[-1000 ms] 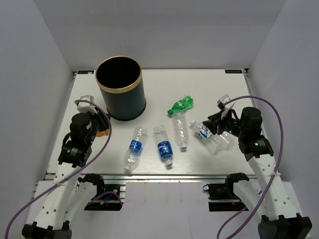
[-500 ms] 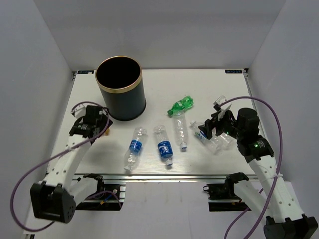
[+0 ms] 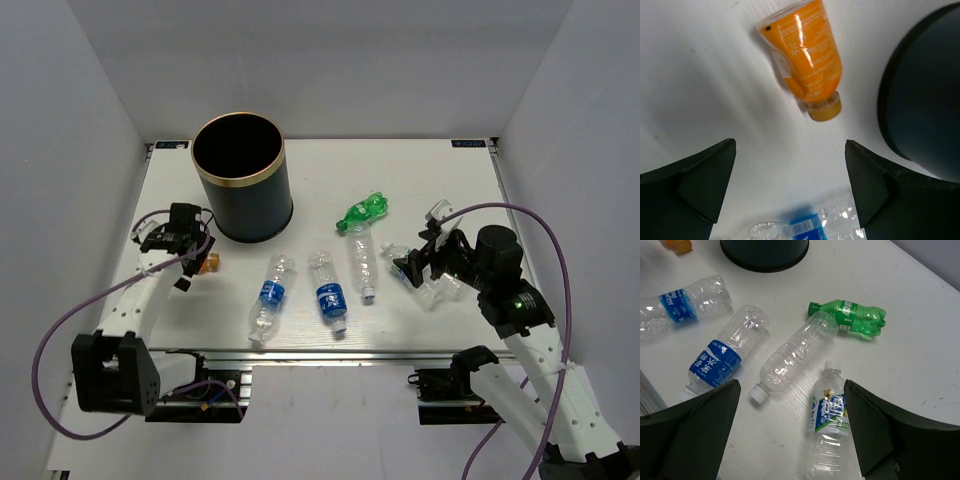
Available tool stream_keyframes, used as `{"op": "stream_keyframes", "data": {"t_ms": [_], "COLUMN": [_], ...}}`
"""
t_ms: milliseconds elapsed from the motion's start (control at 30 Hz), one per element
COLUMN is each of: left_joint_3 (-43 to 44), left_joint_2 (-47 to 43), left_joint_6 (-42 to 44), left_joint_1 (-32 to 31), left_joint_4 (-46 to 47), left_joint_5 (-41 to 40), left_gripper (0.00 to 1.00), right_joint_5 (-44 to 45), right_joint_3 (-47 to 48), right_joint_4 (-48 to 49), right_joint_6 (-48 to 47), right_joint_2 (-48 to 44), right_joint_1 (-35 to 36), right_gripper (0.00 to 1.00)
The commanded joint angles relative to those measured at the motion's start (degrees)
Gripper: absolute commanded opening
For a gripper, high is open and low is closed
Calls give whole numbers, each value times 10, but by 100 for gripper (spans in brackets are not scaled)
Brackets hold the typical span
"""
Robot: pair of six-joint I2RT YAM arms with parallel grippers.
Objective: Put the plastic bottles in the bin
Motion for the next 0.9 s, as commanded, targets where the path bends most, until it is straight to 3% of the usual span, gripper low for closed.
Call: {"op": "stream_keyframes", "data": {"t_ms": [0,867], "left_joint_3": [25,100], "left_joint_2": [44,273], "left_joint_6": [-37,-21], "left_joint_1": [17,97], "left_joint_4": [-12,66], "left_joint_5": [-20,-16], "left_gripper": [100,100], "right_joint_5": [10,72], "right_joint_3": [20,10], "right_joint_4": [1,12], "right_joint_6": [-4,-2], "right_joint_2": [-13,10], "right_joint_1": [12,73], "right_gripper": [90,90]}}
